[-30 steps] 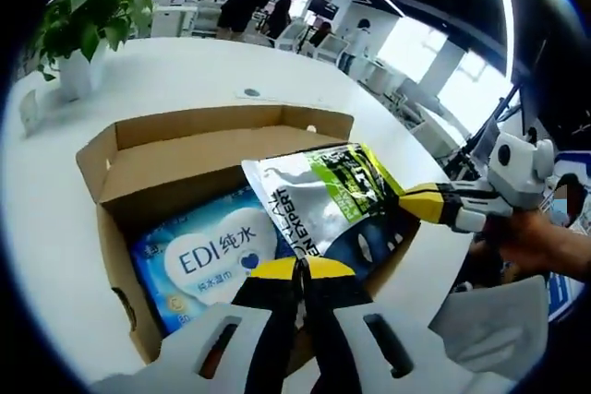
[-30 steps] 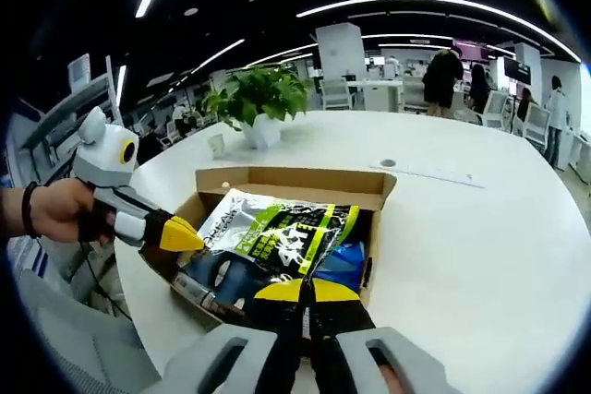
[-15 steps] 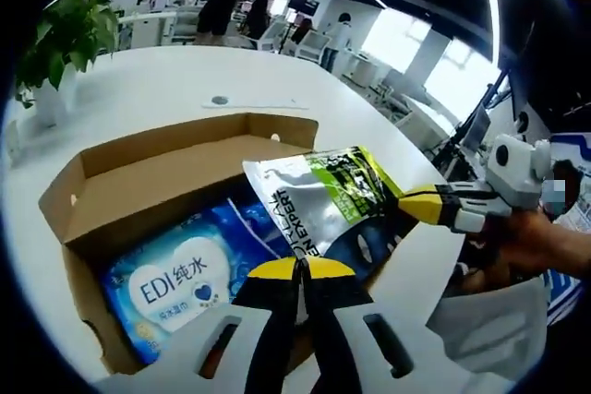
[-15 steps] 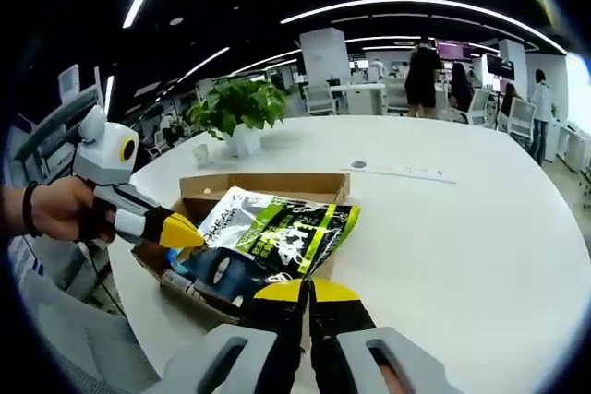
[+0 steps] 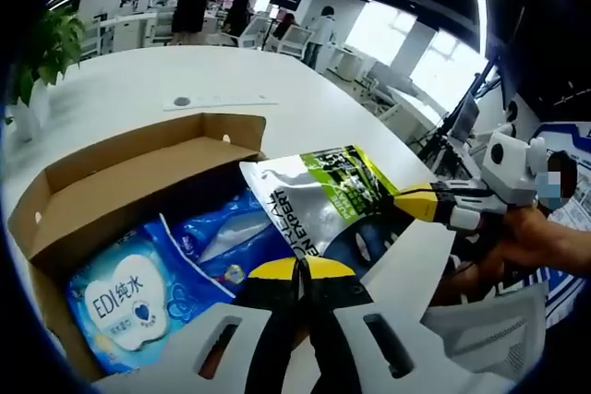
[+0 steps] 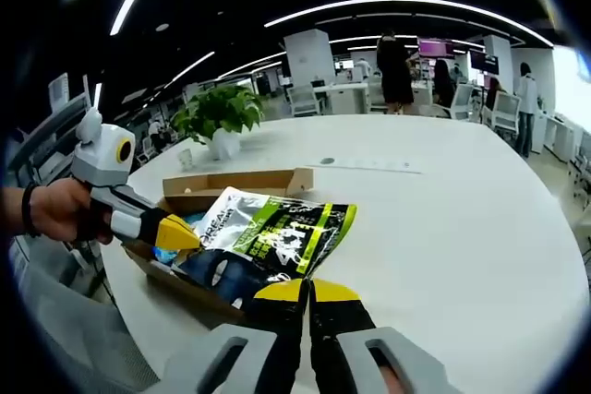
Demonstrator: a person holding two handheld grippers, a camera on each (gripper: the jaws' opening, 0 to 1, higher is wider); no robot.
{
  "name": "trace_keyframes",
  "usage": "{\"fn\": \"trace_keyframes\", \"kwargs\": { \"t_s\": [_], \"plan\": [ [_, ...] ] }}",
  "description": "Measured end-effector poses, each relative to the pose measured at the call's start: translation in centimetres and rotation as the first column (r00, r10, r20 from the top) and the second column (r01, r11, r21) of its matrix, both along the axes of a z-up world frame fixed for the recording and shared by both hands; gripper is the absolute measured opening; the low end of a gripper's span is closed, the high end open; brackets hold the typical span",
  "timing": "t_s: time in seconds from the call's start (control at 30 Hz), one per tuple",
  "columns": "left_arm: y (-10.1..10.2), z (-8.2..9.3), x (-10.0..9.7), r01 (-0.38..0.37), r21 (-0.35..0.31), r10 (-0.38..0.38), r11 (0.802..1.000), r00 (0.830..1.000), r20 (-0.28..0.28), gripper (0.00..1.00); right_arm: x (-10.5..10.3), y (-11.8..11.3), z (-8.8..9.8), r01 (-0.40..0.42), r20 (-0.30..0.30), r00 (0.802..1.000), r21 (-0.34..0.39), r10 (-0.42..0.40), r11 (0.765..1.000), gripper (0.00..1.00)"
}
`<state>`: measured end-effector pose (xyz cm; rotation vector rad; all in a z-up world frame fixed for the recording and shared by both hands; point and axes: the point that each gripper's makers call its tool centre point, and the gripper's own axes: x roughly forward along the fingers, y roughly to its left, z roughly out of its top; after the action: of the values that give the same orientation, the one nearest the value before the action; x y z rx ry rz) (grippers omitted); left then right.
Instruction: Operate the shoe box by opening the lid, removing the specified soft item, and placing it in the target area until the item is outside and the box remains undamaged.
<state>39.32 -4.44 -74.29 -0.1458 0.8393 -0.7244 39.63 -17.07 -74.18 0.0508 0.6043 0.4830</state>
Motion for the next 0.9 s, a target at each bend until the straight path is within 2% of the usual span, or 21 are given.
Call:
{"fn": "trace_keyframes", "kwargs": {
  "t_s": [0.4, 0.77, 0.9],
  "plan": [
    [-3.7, 0.4, 0.6, 0.053, 0.011, -0.054, 0.999, 0.999, 0.01, 0.0, 0.0, -3.6, 0.0, 0.04, 0.004, 0.999, 0.015, -0.04, 0.999, 0.0],
    [-7.3, 2.0, 2.8, 0.127, 0.034, -0.129, 0.991, 0.99, 0.061, 0.0, 1.1, -7.0, 0.6, 0.073, 0.024, 0.997, 0.018, -0.073, 0.997, 0.0],
    [-8.4, 1.6, 3.3, 0.141, 0.042, -0.143, 0.989, 0.988, 0.064, 0.0, 1.5, -7.9, 0.6, 0.082, 0.02, 0.996, 0.02, -0.083, 0.996, 0.0]
  ]
}}
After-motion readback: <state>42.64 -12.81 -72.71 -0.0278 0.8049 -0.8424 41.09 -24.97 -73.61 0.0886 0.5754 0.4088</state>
